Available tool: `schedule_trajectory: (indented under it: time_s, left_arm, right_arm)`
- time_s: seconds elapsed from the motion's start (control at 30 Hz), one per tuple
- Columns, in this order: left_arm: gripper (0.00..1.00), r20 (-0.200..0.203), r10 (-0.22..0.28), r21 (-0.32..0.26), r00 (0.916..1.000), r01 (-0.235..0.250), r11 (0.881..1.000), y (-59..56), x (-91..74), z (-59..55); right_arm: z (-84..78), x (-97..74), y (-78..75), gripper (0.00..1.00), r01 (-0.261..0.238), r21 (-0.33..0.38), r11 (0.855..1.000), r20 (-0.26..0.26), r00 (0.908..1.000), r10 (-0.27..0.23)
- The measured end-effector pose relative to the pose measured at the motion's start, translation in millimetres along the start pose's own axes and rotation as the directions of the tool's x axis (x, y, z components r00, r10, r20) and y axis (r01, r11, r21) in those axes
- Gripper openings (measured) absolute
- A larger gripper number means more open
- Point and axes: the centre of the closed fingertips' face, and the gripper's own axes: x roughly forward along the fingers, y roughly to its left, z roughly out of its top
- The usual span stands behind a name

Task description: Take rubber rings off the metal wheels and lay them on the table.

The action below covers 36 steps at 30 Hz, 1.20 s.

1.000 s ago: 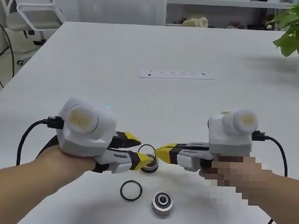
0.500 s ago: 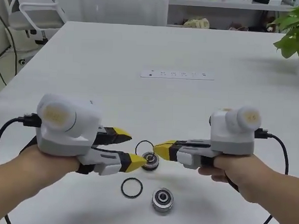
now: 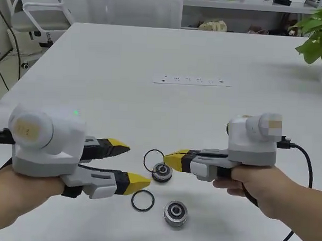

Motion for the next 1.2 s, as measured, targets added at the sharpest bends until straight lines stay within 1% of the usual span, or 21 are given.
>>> schedule_trajectory:
  time_s: [0.1, 0.2, 0.33, 0.47, 0.53, 0.63, 0.77, 1.0, 1.2]
  left_arm:
    - [0.54, -0.002, -0.002, 0.003, 1.0000, 0.002, 1.000, -2.7, -4.3, -2.3]
    - [0.54, 0.005, 0.003, -0.013, 1.0000, -0.002, 1.000, -3.0, -8.5, -3.8]
    - [0.55, 0.004, 0.013, -0.025, 0.9999, -0.013, 1.000, -1.0, -11.8, -8.3]
    - [0.56, 0.002, 0.018, -0.038, 0.9998, -0.018, 0.999, -1.1, -14.8, -11.6]
    - [0.57, 0.002, 0.018, -0.042, 0.9998, -0.018, 0.999, -2.9, -17.2, -13.0]
    - [0.57, 0.004, 0.019, -0.046, 0.9998, -0.019, 0.999, -3.7, -19.3, -13.4]
    - [0.59, -0.003, 0.023, -0.031, 0.9997, -0.023, 0.999, -4.1, -20.9, -15.3]
    - [0.61, -0.011, 0.018, -0.021, 0.9998, -0.019, 1.000, -8.8, -22.1, -19.2]
    - [0.62, -0.008, 0.022, -0.028, 0.9997, -0.022, 0.999, -8.1, -24.8, -20.3]
  right_arm:
    - [-0.3, 0.1, 3.1, 0.00, -0.006, 0.004, 1.000, -0.001, 1.0000, 0.006]
    - [-2.1, 0.6, 5.1, 0.00, -0.008, 0.009, 1.000, -0.007, 0.9999, 0.008]
    - [-4.3, 1.8, 7.7, 0.00, -0.015, 0.016, 1.000, -0.013, 0.9998, 0.015]
    - [-8.3, 3.7, 10.9, 0.00, -0.024, 0.012, 1.000, -0.027, 0.9993, 0.024]
    - [-12.9, 4.9, 12.8, 0.00, -0.030, 0.012, 0.999, -0.043, 0.9986, 0.031]
    - [-16.8, 5.9, 14.6, 0.00, -0.038, 0.012, 0.999, -0.057, 0.9976, 0.038]
    - [-19.7, 7.3, 17.3, 0.00, -0.047, 0.021, 0.999, -0.066, 0.9967, 0.048]
    - [-30.1, 11.0, 22.0, 0.00, -0.060, 0.031, 0.998, -0.094, 0.9936, 0.063]
    - [-39.4, 15.0, 26.2, 0.00, -0.075, 0.040, 0.996, -0.122, 0.9893, 0.080]
